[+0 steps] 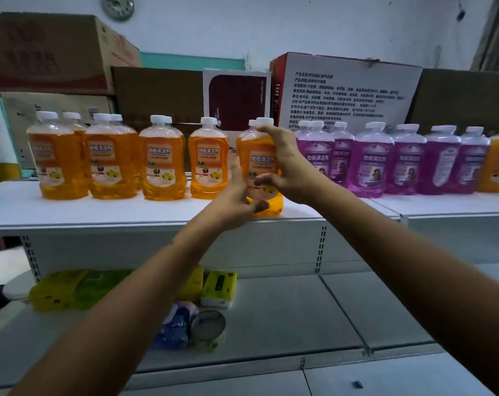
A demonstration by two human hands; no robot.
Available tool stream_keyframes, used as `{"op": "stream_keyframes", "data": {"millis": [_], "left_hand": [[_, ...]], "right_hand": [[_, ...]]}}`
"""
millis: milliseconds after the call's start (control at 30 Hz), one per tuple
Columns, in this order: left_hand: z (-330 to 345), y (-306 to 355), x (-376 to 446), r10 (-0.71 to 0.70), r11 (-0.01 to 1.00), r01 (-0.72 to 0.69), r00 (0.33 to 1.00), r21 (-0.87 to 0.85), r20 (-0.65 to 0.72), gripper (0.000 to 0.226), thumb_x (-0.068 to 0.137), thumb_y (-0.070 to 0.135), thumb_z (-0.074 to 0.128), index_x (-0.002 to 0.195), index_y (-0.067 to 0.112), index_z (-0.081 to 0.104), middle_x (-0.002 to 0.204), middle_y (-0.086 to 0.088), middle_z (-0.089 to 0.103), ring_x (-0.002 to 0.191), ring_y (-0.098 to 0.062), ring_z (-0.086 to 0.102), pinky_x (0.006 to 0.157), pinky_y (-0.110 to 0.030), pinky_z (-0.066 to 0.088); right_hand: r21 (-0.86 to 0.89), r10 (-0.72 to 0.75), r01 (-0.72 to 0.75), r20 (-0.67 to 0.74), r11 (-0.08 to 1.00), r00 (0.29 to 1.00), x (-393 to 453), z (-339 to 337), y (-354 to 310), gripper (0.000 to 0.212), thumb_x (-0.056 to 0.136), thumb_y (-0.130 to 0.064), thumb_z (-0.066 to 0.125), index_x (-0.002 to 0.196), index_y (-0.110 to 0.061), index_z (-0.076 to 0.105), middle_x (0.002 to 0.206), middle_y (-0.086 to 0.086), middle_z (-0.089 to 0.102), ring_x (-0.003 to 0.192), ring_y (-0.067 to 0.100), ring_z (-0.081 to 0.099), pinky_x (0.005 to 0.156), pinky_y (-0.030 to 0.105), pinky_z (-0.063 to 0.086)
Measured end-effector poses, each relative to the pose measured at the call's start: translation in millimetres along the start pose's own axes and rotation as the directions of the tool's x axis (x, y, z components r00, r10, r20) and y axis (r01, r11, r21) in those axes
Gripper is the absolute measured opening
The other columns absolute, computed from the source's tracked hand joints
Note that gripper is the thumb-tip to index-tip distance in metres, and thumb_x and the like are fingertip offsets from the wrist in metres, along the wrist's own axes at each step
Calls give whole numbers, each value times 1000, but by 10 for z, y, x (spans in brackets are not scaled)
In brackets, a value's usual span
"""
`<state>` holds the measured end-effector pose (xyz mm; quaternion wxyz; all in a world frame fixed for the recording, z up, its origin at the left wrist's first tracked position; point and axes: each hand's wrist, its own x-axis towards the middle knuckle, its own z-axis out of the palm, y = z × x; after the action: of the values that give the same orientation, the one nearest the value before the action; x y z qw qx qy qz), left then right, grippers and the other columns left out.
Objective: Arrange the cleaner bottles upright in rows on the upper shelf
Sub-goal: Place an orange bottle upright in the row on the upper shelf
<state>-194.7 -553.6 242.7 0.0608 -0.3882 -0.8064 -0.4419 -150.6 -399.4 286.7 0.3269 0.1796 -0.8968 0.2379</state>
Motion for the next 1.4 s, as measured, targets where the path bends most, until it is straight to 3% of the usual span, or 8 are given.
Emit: {"op": "stream_keyframes", "data": {"millis": [200,333,500,567,667,833,1167,1400], "left_hand": [[-91,-89,211,-83,987,75,995,141,53,107,91,25,67,151,18,-21,155,-4,31,134,-20,40,97,-23,29],[-6,-186,278,-133,974,136,991,181,-27,97,91,15,67,153,18,-7,145,-5,45,128,-24,49,102,-34,38],[35,-272,313,-108,906,148,987,396,-122,64,92,29,63,143,12,30,135,-12,54,123,-31,50,103,-44,45],[39,-282,318,-125,882,171,983,439,-132,54,94,29,58,140,12,36,133,-12,55,122,-31,50,102,-44,45],[43,-304,356,-153,859,206,977,468,-148,59,96,28,55,148,15,28,136,-15,53,123,-33,50,101,-44,44],[69,-288,359,-180,842,227,973,489,-143,68,98,30,52,154,19,16,138,-13,51,123,-31,51,101,-41,45],[12,-283,357,-181,865,207,978,457,-101,55,97,31,54,146,17,34,137,-12,53,125,-32,49,103,-43,44],[35,-258,351,-182,854,216,976,474,-117,46,98,30,53,138,13,41,133,-13,54,120,-30,51,99,-41,45]], "right_hand": [[-54,-6,6,9,999,1000,161,102,205,84,86,8,66,151,-20,20,147,12,19,101,8,47,76,8,49],[-80,-59,57,-21,995,998,245,221,394,84,84,8,67,151,-16,22,150,13,16,116,16,39,86,8,43],[-137,-50,48,-7,989,999,340,261,529,85,87,8,64,153,-16,15,152,14,11,103,21,51,78,8,49],[-107,-52,50,-16,993,999,351,322,569,92,89,7,62,153,-29,8,153,13,7,110,25,51,88,21,56],[-58,-62,59,-44,997,997,349,386,614,93,91,5,60,145,-46,5,156,11,2,128,32,42,102,40,53],[-118,-95,87,-66,989,993,428,423,735,88,92,-5,62,146,-46,6,156,10,4,129,38,42,103,52,49],[-92,-56,51,-56,994,997,510,511,854,89,96,3,52,150,-43,-3,158,13,-4,128,36,42,101,48,52],[-111,-19,9,-93,994,995,566,565,845,89,94,0,56,145,-45,0,156,12,6,139,32,26,114,56,36]]}}
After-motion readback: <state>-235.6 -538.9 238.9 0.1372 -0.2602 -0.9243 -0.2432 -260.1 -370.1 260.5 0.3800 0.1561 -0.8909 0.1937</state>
